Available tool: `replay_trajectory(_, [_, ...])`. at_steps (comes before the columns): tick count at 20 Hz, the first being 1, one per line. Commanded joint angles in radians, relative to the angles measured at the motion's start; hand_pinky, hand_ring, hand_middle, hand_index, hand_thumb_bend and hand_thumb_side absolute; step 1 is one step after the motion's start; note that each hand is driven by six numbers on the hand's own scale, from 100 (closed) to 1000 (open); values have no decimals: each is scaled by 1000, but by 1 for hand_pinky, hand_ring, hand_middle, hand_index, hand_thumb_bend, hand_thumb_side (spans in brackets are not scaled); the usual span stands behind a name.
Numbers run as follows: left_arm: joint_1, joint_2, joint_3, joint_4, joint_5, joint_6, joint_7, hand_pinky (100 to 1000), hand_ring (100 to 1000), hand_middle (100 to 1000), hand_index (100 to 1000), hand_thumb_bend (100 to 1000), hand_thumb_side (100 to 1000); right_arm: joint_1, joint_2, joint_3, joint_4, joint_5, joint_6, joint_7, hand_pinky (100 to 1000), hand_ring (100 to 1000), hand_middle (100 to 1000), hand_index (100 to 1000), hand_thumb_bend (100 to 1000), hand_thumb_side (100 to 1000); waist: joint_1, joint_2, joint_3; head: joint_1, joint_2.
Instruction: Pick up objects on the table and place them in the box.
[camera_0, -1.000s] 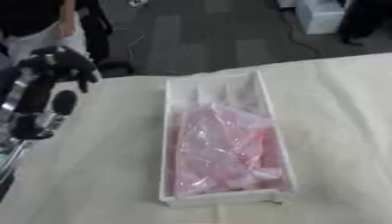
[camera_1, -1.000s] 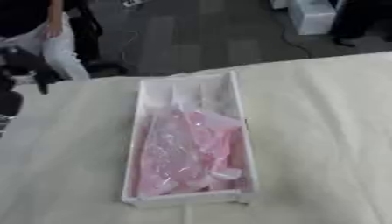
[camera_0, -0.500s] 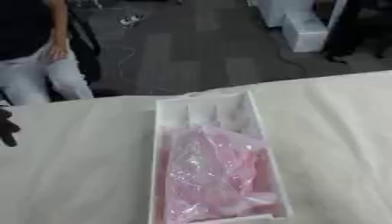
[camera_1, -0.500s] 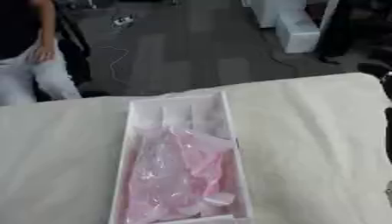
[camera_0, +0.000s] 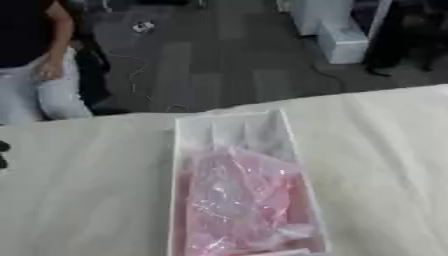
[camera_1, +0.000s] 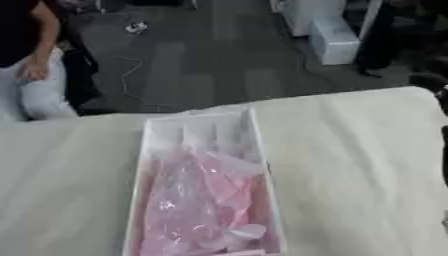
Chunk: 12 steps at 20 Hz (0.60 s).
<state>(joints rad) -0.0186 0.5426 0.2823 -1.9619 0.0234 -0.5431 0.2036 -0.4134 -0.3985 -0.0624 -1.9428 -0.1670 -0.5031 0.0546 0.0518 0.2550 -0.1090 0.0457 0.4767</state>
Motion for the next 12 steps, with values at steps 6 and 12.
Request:
replay_trajectory(6, [-6,17,5,-8,2,2,-16,314,517,581,731,233,702,-1,-16,-19,15,10,3,5,802,848,852,790,417,1000,-8,-18,-3,14,-18])
replay_trajectory(12, [-5,17,5,-10,-1,1,-26,311,517,580,731,234,700,-4,-16,-20,29,9,1,16,802,848,852,793,416,1000,-9,-19,-5,16,-19])
